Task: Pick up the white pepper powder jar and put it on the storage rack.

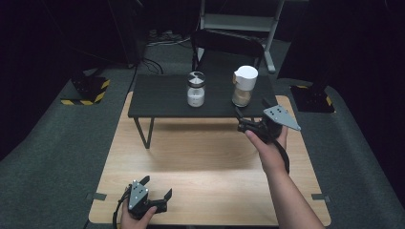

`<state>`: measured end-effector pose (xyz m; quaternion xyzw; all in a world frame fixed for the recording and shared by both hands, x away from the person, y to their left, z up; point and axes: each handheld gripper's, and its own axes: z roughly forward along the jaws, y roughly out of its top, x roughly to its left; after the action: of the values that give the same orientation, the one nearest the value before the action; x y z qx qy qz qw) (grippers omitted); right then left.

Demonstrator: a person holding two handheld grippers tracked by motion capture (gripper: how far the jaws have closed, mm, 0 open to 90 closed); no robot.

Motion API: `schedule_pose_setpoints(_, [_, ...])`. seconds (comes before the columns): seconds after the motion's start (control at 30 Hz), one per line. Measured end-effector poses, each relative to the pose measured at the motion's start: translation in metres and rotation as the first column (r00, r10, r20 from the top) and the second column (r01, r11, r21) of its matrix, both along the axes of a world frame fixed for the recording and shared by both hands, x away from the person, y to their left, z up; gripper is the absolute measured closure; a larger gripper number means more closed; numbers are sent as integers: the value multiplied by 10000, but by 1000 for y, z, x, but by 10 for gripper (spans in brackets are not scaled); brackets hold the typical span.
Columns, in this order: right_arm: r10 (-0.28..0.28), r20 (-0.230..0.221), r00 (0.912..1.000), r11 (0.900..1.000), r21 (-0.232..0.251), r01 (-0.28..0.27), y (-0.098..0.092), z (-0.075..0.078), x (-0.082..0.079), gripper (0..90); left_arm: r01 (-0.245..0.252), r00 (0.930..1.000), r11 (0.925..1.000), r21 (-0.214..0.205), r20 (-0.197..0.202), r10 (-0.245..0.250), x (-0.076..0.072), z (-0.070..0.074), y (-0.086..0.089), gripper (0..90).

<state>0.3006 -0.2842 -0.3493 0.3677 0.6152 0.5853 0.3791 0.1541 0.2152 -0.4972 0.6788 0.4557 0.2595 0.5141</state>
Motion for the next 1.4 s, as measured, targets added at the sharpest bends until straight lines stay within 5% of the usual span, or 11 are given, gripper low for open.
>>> schedule_pose_setpoints(0.7, [364,151,9992,9993,71,-365,-25,-29,-46,0,8,10000,10000,46,76,-8,-1,-1,-1,7])
schedule_pose_setpoints(1.4, [495,-167,9986,9984,-259,-499,-47,-74,-93,0,43,9999,10000,14,132,-43,-2,-1,0,7])
